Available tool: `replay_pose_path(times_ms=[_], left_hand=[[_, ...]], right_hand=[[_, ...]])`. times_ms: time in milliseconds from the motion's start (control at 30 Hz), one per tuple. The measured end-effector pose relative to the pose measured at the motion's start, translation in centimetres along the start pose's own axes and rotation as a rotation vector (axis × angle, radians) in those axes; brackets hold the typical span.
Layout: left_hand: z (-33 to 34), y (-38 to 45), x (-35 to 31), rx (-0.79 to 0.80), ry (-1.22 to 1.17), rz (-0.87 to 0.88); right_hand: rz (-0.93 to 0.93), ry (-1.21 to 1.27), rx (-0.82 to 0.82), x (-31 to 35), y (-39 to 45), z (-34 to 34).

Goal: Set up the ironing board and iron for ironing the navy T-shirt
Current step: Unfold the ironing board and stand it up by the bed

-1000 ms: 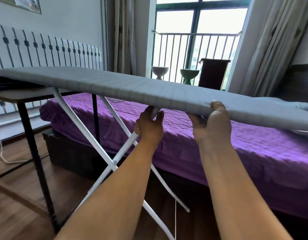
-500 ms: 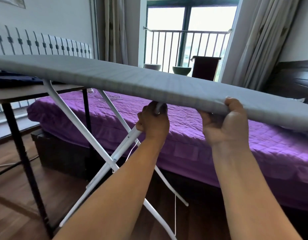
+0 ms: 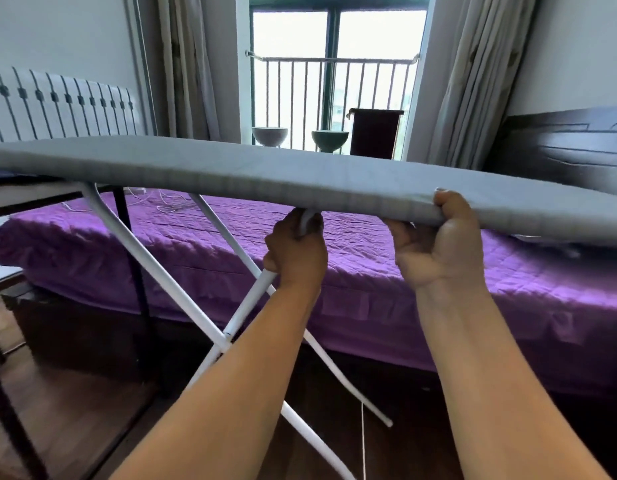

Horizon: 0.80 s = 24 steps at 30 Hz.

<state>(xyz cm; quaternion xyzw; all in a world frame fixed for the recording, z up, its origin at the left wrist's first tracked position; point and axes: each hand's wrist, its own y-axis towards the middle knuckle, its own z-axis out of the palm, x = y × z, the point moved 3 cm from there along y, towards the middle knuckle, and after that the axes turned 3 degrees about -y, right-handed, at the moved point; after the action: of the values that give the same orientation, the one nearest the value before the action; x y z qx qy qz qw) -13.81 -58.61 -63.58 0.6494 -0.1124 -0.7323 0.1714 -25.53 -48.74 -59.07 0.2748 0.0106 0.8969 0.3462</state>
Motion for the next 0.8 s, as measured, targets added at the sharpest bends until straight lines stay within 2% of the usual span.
replay_pose_path(times_ms=[433, 800], left_hand=[[2.8, -0.6, 1.1, -0.038, -0.097, -0.047], [5.2, -2.9, 0.9, -0.01, -0.134, -0.062]], right_hand=[[0.014, -0.086, -0.023, 1.0, 1.6, -2.0], [-0.066, -0.093, -0.005, 4.3, 1.5, -3.7]])
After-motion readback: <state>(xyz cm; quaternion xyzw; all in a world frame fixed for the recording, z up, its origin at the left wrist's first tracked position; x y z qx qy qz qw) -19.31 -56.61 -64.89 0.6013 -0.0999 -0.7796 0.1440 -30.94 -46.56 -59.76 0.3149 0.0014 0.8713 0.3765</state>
